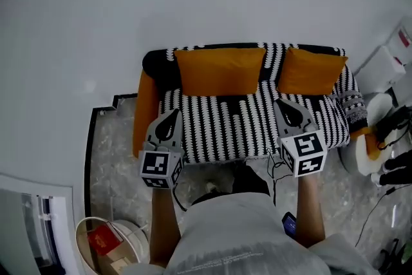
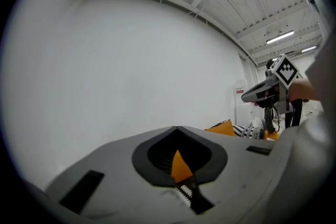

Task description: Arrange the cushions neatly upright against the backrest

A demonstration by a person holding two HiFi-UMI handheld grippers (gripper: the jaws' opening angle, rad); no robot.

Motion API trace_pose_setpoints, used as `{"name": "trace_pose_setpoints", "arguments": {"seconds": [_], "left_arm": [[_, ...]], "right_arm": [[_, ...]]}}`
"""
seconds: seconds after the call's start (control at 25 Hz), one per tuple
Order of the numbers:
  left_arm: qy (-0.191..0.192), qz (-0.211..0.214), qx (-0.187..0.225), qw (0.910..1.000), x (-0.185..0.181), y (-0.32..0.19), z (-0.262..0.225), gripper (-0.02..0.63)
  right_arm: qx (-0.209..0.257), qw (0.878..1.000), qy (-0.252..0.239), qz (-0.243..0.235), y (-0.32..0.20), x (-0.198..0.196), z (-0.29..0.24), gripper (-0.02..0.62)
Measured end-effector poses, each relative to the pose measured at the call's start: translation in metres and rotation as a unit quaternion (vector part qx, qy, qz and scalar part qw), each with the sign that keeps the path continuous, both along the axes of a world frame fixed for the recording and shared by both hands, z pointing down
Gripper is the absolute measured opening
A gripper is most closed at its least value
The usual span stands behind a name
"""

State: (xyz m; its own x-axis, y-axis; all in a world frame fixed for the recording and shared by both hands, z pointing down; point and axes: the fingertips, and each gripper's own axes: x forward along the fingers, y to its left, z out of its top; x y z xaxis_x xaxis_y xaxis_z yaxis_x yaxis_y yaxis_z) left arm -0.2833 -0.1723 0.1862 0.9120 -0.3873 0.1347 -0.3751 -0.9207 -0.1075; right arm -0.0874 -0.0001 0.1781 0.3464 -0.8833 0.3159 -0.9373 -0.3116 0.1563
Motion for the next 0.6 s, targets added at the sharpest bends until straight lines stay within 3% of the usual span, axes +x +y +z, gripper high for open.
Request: {"name": "trace_pose_setpoints", "arguments": {"seconds": [0.24, 0.6], "left_arm": [[0.011, 0.004, -0.002, 0.9999, -0.009, 0.010, -0.014, 0.015], [-0.007, 0.025, 0.012, 0.9996, -0.014, 0.026, -0.015, 0.017]], "right_arm": [[0.008, 1.000, 0.006, -0.025, 0.000, -0.024, -0.016, 0.003], [0.002, 0.999, 0.010, -0.030, -0.005, -0.036, -0.013, 0.003]]}}
